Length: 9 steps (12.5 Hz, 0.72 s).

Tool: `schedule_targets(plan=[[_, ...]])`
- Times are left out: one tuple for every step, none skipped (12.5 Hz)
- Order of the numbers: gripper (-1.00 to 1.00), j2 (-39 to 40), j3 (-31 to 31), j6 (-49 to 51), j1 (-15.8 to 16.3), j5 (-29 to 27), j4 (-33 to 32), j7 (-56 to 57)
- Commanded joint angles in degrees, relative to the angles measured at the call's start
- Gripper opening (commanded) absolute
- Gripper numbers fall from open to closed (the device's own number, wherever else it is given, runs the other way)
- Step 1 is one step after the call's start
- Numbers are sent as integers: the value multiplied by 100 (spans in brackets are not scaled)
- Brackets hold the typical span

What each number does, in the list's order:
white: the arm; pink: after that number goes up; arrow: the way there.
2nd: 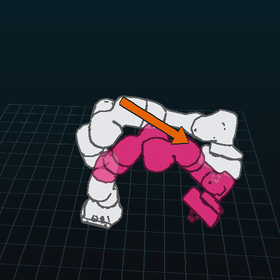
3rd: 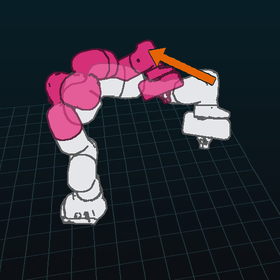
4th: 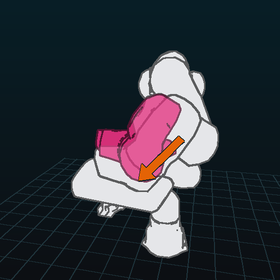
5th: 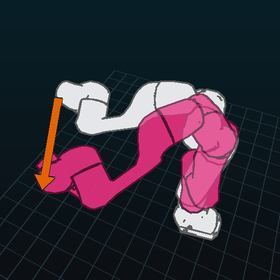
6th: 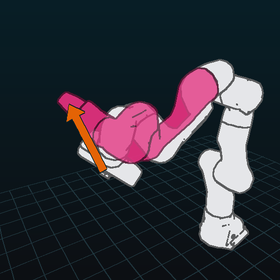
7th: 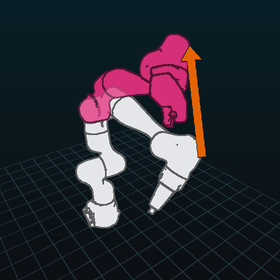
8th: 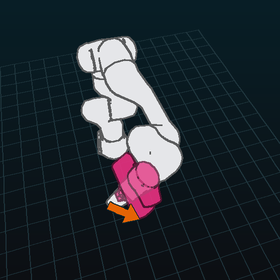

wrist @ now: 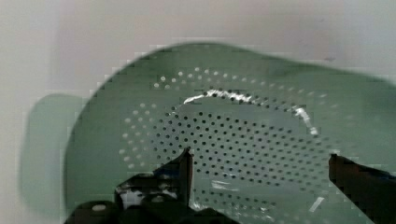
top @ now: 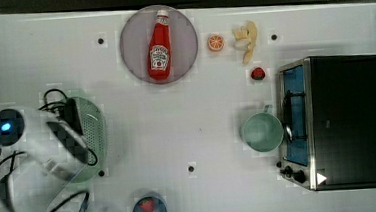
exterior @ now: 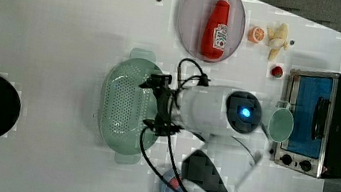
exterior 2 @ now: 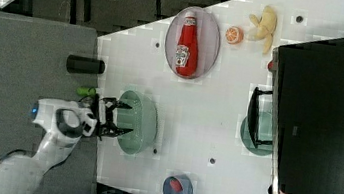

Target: Drag strainer left to right.

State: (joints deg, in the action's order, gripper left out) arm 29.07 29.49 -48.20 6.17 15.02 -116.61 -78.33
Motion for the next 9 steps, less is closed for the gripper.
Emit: schedule_targets(plan=[[100, 92, 95, -393, -62, -73, -161, -559], [100, 179, 20, -426, -50, -56, -160, -559], [100, 247, -86, -425, -39, 24, -166, -560], [100, 294, -199, -427, -30, 125, -174, -559], [100, 331, -287, -443, -16, 158, -179, -556], [100, 352, -340, -475, -12, 157, -198, -556], [100, 352, -392, -476, -13, 163, -240, -557], [100, 346, -450, -492, -13, 202, -278, -549], [100, 327, -499, -553, -18, 232, -313, -549]])
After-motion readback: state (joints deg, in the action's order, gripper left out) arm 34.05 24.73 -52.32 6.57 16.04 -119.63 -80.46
